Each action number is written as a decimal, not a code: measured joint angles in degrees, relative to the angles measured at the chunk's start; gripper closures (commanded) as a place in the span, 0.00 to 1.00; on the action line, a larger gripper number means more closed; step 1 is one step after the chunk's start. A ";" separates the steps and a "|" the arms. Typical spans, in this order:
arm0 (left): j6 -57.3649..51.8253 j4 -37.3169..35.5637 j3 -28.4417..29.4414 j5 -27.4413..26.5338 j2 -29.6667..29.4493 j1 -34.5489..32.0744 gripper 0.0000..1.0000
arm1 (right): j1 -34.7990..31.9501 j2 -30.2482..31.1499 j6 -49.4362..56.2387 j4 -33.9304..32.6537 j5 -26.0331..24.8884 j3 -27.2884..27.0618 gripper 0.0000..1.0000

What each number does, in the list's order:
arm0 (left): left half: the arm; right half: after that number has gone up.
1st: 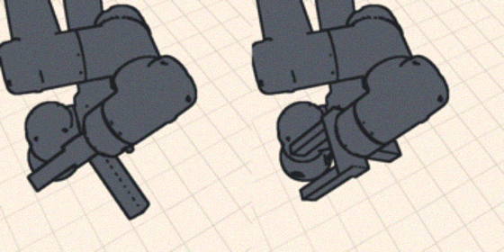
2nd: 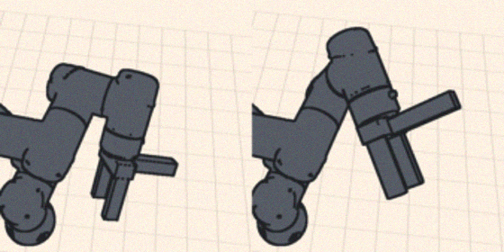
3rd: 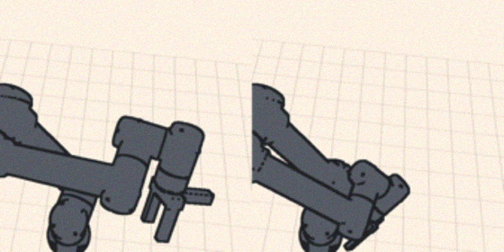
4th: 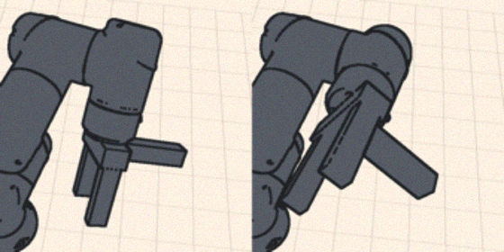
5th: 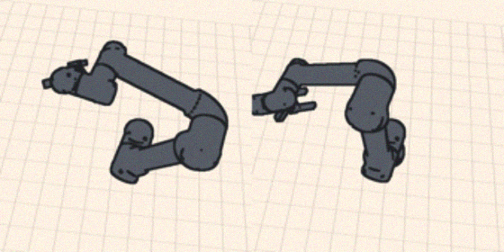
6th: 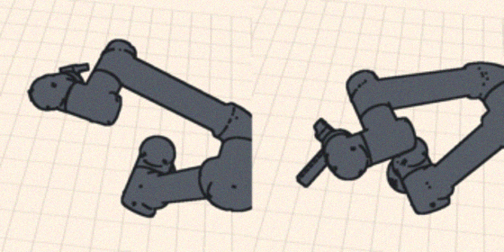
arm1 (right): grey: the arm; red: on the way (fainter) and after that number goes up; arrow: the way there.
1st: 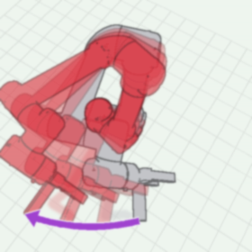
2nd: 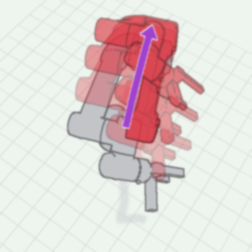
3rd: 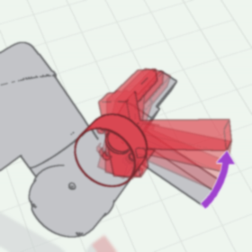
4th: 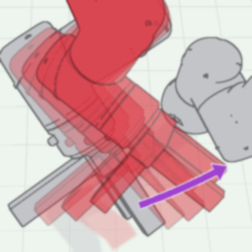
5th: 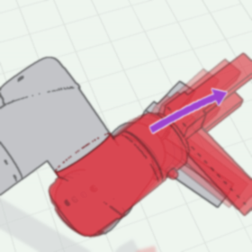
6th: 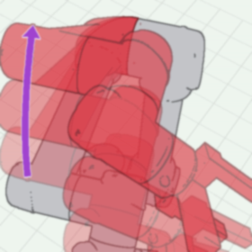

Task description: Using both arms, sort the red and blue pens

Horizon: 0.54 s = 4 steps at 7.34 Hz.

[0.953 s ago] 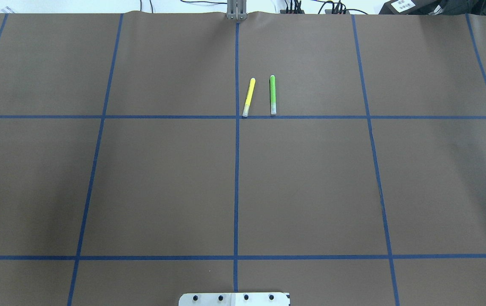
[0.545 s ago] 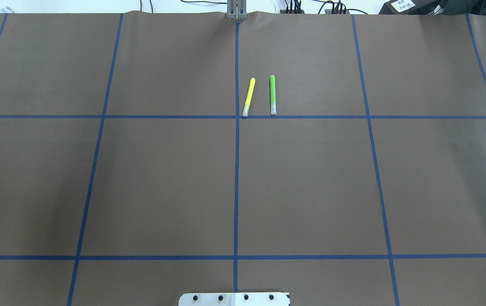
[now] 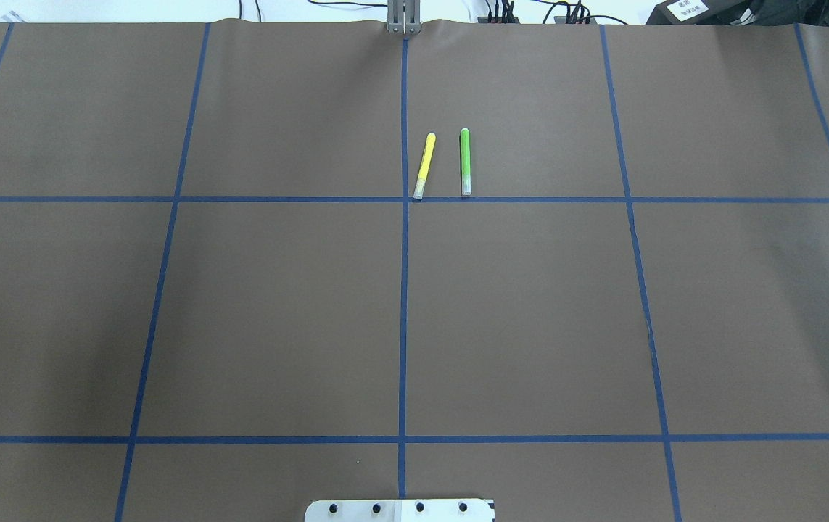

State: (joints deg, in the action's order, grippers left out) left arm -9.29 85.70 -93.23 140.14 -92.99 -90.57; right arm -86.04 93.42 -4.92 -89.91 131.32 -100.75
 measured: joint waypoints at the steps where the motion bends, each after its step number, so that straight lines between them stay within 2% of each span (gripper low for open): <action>1: -0.01 -0.01 -0.45 0.07 0.00 0.00 0.00 | 0.00 0.00 0.00 0.00 -0.02 0.10 0.00; 4: -0.10 -0.05 -1.32 0.35 0.00 0.03 0.00 | 0.00 -0.01 0.00 0.00 -0.21 0.27 0.00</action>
State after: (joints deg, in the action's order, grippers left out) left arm -9.39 85.66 -94.55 140.49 -92.99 -90.53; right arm -86.04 93.42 -4.92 -89.91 131.11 -100.47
